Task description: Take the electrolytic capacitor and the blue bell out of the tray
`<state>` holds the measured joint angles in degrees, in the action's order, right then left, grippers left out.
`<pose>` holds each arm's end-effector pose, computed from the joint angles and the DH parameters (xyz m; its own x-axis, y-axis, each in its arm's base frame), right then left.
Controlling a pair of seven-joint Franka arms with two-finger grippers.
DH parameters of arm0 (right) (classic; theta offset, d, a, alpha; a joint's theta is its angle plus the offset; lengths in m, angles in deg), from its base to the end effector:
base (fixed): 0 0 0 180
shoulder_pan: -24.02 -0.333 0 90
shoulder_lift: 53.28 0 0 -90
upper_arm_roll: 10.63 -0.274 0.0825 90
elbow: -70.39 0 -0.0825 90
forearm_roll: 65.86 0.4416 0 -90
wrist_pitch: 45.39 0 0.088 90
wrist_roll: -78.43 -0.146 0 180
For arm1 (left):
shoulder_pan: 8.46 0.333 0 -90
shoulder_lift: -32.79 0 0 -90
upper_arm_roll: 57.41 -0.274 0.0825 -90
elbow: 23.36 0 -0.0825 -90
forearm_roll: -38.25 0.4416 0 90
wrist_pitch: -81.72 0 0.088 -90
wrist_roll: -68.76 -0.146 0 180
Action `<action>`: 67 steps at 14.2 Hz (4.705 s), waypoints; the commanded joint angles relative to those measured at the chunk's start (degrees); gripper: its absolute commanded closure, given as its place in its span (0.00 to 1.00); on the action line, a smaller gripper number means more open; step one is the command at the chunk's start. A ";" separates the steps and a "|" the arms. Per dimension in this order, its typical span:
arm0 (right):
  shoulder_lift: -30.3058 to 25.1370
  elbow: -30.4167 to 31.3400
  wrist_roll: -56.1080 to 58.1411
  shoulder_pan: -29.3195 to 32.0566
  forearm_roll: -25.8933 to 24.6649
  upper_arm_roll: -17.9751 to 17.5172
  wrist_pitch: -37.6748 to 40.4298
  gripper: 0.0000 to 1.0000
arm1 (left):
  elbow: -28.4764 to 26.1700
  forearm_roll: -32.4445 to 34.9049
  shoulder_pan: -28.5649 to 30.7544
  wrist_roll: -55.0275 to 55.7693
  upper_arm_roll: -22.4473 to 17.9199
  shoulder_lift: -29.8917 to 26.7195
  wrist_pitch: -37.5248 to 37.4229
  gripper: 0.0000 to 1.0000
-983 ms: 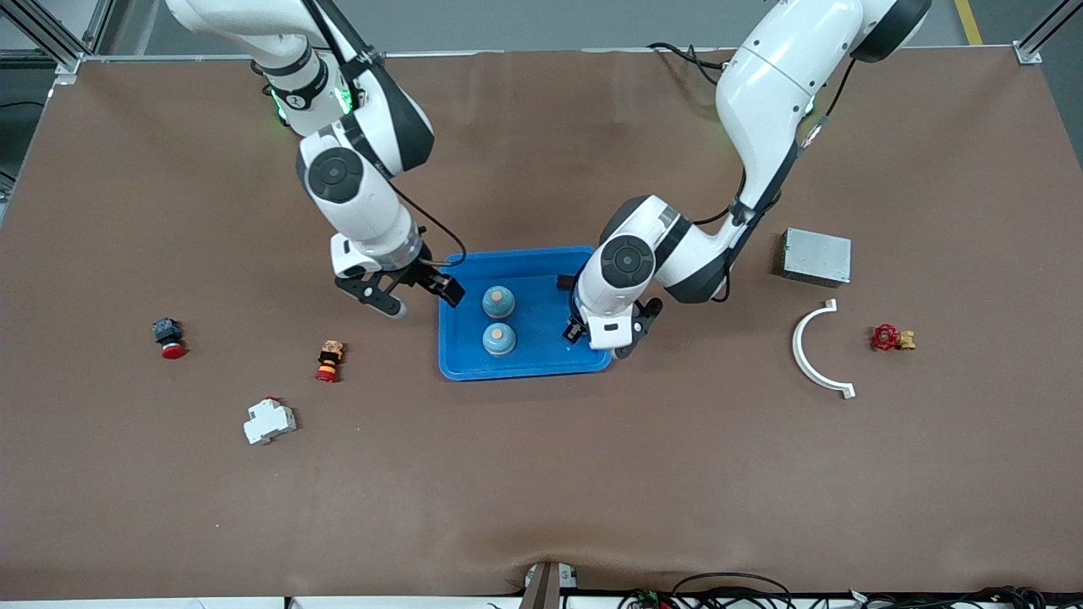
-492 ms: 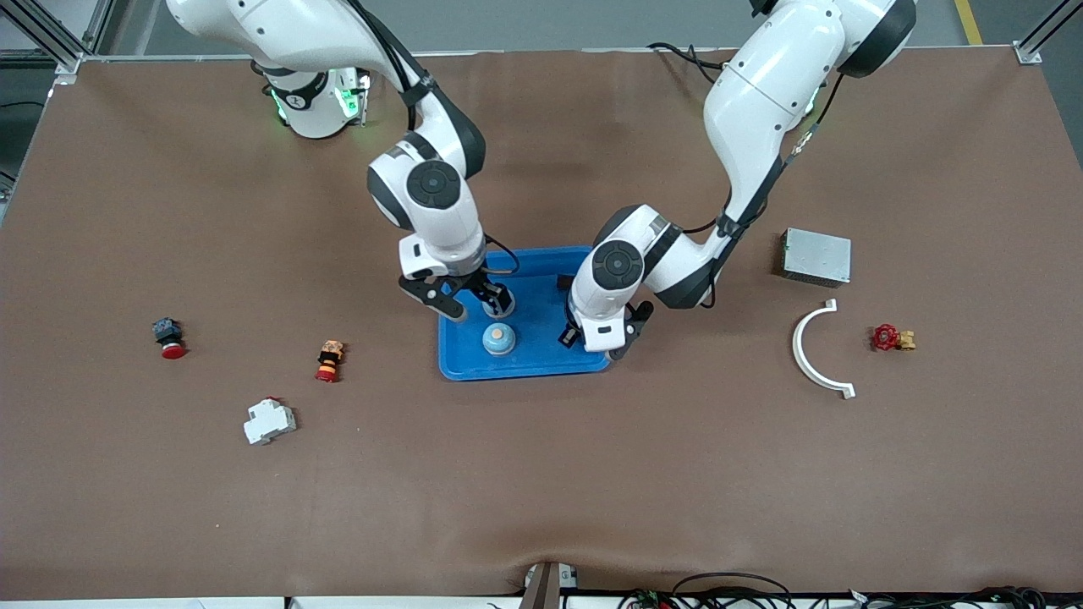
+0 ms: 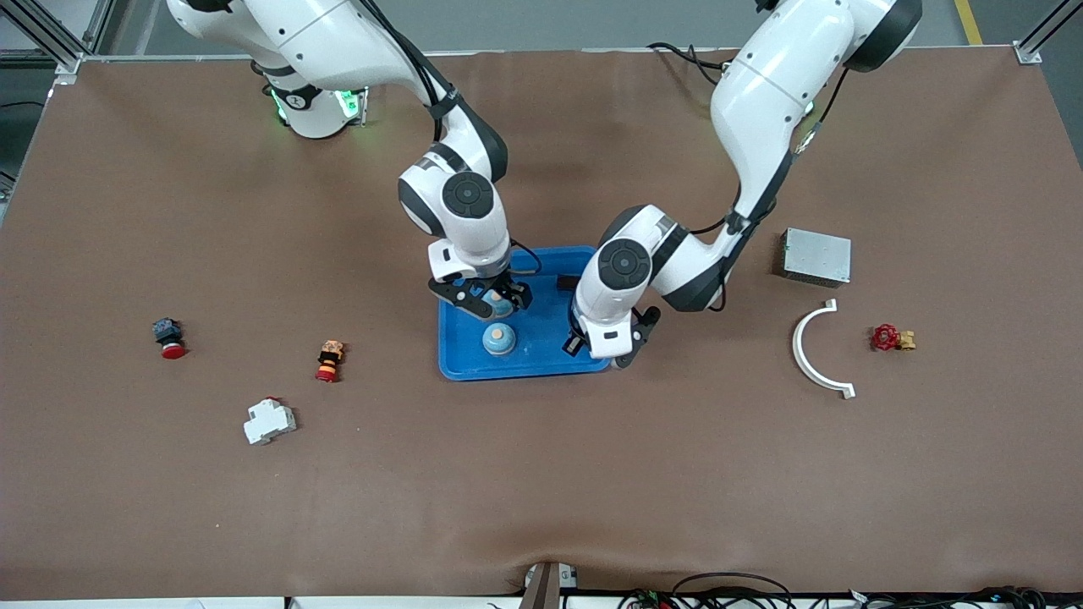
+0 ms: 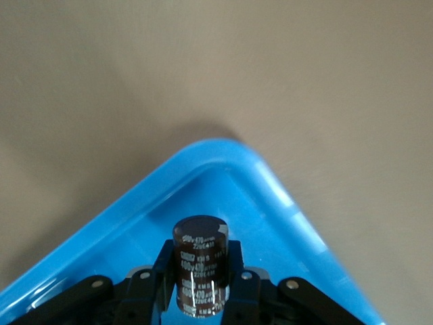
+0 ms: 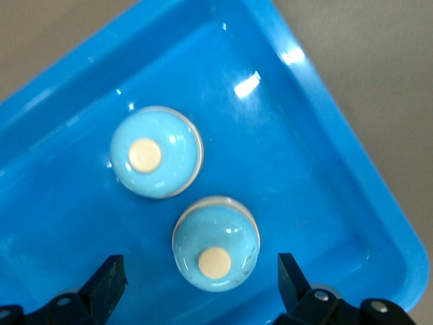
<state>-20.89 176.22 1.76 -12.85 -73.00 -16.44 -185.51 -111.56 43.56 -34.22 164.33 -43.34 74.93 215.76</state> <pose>0.4903 0.4503 0.1047 0.8691 -0.4933 0.0368 -0.4925 -0.8698 -0.0289 0.5756 -0.4589 0.1311 0.5578 0.8239 -0.0999 0.8299 -0.5525 0.0774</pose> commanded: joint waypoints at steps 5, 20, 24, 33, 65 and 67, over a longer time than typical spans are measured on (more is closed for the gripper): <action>2.68 -1.15 -1.73 -0.75 -1.57 0.62 -0.59 0.00 | -12.23 1.37 12.29 -13.17 -0.10 -15.67 -10.11 1.00; 3.29 -1.15 -1.64 -0.48 -3.32 1.06 -2.88 0.00 | -31.32 7.96 21.28 -18.40 -0.36 -15.43 1.92 1.00; 3.29 -1.15 -1.55 -0.39 -4.20 1.06 -2.70 0.11 | -31.16 8.40 21.36 -18.31 -0.36 -14.11 2.28 1.00; 3.12 -1.24 -1.64 -0.39 -5.08 0.97 -2.00 1.00 | -28.78 10.78 24.53 -18.04 -0.36 -14.45 2.20 0.12; -24.13 34.34 82.03 38.98 11.62 0.88 -10.76 1.00 | -3.64 10.78 -0.08 35.75 8.60 4.26 -3.34 0.32; -23.95 37.24 81.94 38.89 11.62 0.88 -15.86 1.00 | -3.12 10.34 0.01 35.75 8.69 4.09 -3.25 0.93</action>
<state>-42.79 208.91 82.35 25.47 -63.07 -14.84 -197.05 -115.95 52.95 -33.76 198.88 -34.55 78.68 212.28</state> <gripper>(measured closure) 0.374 0.344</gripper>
